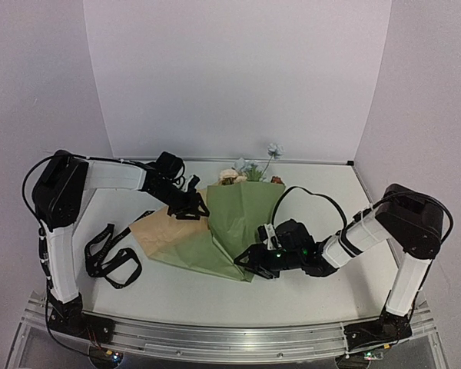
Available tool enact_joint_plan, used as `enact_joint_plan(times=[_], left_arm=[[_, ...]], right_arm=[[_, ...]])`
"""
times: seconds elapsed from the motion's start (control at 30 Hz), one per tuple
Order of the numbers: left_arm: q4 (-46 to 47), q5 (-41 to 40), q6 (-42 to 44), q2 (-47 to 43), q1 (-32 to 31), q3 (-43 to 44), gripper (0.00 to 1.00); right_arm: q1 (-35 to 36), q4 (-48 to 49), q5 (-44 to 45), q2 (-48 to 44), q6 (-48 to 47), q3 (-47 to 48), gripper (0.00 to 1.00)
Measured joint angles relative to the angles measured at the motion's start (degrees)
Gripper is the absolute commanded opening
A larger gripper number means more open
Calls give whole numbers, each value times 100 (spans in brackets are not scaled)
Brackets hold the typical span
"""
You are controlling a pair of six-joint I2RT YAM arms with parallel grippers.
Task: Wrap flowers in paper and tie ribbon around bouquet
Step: Press the fold line of the 2/3-folded wrapping paper.
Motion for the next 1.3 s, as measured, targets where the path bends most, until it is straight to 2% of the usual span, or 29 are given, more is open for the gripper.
enact_joint_plan(times=[0.1, 0.3, 0.47, 0.67, 1.07, 1.3], left_arm=[[-115, -278, -9, -503, -73, -86, 45], [-10, -333, -161, -1121, -632, -93, 33], [491, 129, -380, -782, -1109, -173, 32], [979, 524, -658, -172, -1127, -735, 25], [1064, 347, -746, 274, -1103, -980, 9], [1015, 313, -678, 302, -1094, -972, 5]], right_arm=[[78, 121, 147, -1, 23, -53, 56], [142, 157, 271, -1, 64, -63, 56], [157, 140, 304, -19, 73, -63, 57], [165, 82, 311, -53, 74, -63, 58], [52, -125, 290, -159, 275, -63, 61], [-299, -132, 252, -171, 468, -63, 62]])
